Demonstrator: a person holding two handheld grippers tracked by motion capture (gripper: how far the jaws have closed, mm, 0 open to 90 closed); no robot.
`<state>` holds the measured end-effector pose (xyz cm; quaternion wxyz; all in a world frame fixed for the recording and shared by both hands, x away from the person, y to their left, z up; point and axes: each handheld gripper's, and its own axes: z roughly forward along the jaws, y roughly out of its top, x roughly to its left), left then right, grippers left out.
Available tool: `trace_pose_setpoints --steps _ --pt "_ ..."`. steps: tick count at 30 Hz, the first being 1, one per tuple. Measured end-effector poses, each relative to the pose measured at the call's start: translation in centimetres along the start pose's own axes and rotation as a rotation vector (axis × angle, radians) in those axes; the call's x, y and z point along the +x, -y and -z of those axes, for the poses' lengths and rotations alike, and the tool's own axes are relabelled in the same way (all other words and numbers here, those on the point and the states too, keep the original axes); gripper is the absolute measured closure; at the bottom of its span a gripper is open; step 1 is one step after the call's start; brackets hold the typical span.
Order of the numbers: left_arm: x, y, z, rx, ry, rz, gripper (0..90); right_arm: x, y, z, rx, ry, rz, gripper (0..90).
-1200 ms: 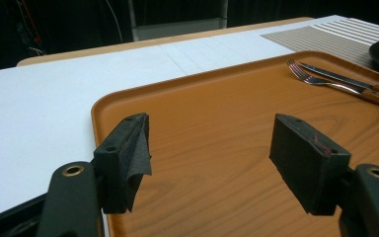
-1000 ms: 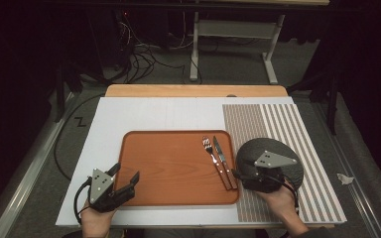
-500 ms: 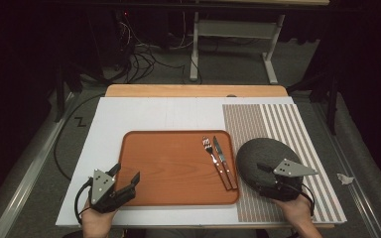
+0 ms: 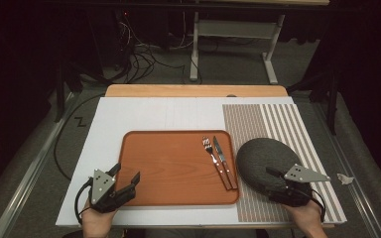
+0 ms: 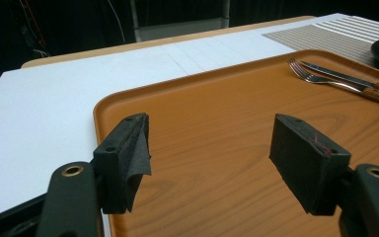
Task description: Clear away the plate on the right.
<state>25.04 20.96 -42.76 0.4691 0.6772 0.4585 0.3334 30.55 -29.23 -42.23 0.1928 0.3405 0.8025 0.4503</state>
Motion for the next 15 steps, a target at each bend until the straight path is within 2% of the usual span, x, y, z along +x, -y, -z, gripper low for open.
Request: trace_pose_setpoints --steps 6,15 --pt "0.1 0.0 -0.1 0.001 -0.003 0.004 31.6 -0.4 0.7 0.8 0.011 0.023 -0.022 41.4" --pt "0.1 0.0 0.0 0.001 -0.003 0.007 31.6 0.5 1.2 0.6 0.101 0.037 0.048 43.2"
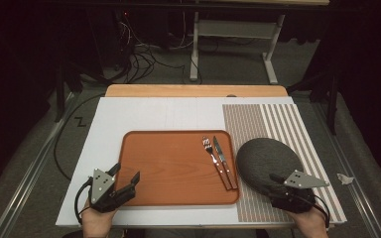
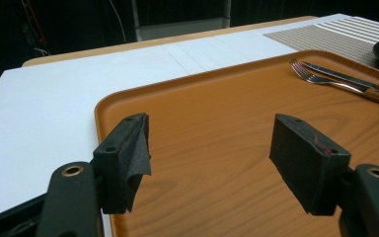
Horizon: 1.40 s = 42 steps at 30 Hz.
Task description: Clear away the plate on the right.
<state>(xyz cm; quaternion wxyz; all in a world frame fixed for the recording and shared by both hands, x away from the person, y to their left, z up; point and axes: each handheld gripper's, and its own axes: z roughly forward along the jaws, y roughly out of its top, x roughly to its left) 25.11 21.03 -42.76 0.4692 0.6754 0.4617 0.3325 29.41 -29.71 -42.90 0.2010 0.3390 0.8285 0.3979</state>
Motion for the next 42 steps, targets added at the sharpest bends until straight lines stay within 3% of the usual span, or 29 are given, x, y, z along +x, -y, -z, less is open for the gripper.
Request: trace_pose_setpoints --steps 18,29,34,42 --pt "0.0 0.0 0.0 -0.003 -0.002 -0.005 31.6 2.1 -0.4 -0.6 0.087 0.049 0.166 50.9" --pt "-0.1 0.0 0.0 -0.002 -0.002 -0.007 31.6 3.9 -0.3 -1.3 0.158 0.133 0.320 57.8" --pt "-0.1 0.0 0.0 -0.002 -0.002 -0.007 31.6 4.1 -0.2 -1.5 0.183 0.153 0.342 59.7" --pt "-0.1 0.0 0.0 -0.002 -0.003 -0.008 31.6 4.7 -0.2 -1.8 0.212 0.230 0.397 64.6"
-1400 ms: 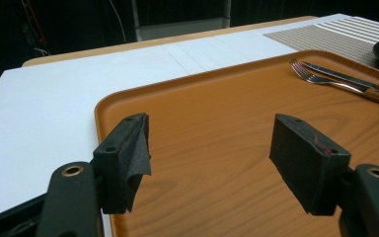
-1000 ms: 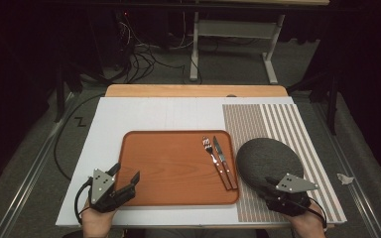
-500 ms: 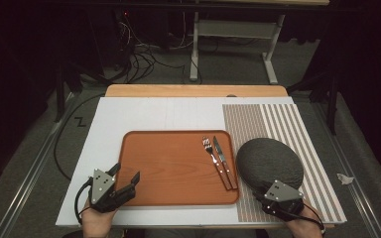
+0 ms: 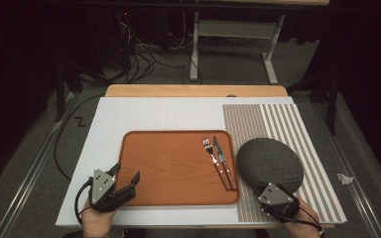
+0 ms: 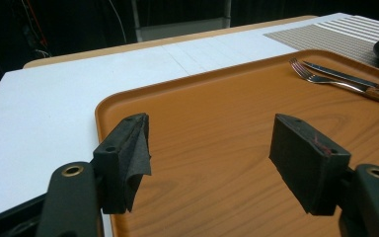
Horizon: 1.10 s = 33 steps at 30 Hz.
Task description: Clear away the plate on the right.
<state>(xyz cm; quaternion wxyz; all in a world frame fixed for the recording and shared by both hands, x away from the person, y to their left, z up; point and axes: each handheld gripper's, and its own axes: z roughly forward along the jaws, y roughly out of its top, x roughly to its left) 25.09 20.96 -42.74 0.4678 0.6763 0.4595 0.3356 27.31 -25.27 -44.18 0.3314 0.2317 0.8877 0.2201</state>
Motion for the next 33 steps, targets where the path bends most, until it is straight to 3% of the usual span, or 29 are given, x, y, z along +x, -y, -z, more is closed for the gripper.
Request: trace_pose_setpoints --steps 9,19,33 --pt "0.0 0.0 0.0 0.001 -0.001 -0.002 31.6 1.2 -0.5 -0.3 0.026 0.094 0.105 69.0" --pt "0.0 0.0 0.0 0.000 -0.002 -0.002 31.6 3.0 -1.3 -1.2 0.070 0.241 0.287 72.4" --pt "-0.1 0.0 0.0 0.001 -0.003 -0.003 31.6 3.5 -2.0 -2.2 0.118 0.307 0.315 76.7"
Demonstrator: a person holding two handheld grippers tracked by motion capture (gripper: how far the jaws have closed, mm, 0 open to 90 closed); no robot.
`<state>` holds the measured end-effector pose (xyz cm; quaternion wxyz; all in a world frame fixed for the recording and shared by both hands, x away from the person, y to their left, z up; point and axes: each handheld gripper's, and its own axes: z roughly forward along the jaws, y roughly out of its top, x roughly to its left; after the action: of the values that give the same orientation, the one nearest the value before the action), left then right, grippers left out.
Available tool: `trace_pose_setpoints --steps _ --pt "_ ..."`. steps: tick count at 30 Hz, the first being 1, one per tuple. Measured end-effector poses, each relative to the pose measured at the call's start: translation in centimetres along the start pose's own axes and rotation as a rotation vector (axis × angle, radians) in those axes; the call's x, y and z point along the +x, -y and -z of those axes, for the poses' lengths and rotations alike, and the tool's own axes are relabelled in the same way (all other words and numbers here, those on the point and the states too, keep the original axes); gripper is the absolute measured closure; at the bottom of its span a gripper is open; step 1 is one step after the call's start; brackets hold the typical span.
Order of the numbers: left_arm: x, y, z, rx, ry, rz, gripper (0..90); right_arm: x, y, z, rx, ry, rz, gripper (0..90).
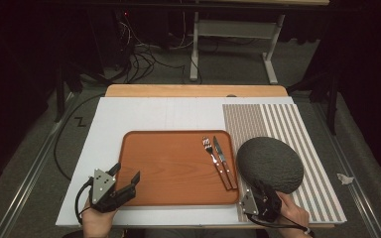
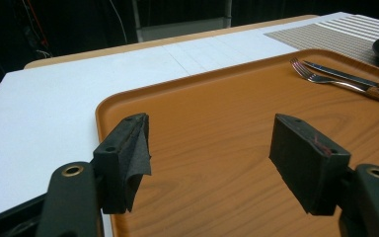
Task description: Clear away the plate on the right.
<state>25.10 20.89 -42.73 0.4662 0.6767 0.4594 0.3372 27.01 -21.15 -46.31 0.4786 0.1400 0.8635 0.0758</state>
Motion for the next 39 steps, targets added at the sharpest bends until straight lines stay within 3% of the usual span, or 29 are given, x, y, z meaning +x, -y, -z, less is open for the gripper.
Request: trace_pose_setpoints --steps 6,9,16,21,29,39 --pt "0.0 0.0 0.0 -0.001 -0.002 0.001 31.6 0.1 -0.4 -0.3 0.023 0.015 0.028 78.4" --pt "0.0 0.0 0.0 -0.001 -0.003 0.002 31.6 0.4 -0.7 -0.4 0.046 0.036 0.071 79.5" --pt "0.1 0.0 0.0 -0.002 -0.001 0.003 31.6 0.7 -0.9 -0.4 0.062 0.058 0.122 80.7" --pt "0.1 0.0 -0.1 -0.002 0.001 0.004 31.7 0.2 -0.8 -0.3 0.068 0.032 0.115 80.7" --pt "0.1 0.0 0.0 -0.004 -0.003 0.000 31.7 -0.6 -0.6 0.5 0.048 0.089 0.110 87.0" --pt "0.0 0.0 0.0 -0.004 -0.001 -0.002 31.8 -1.8 -0.1 0.9 0.007 0.062 0.060 87.4"
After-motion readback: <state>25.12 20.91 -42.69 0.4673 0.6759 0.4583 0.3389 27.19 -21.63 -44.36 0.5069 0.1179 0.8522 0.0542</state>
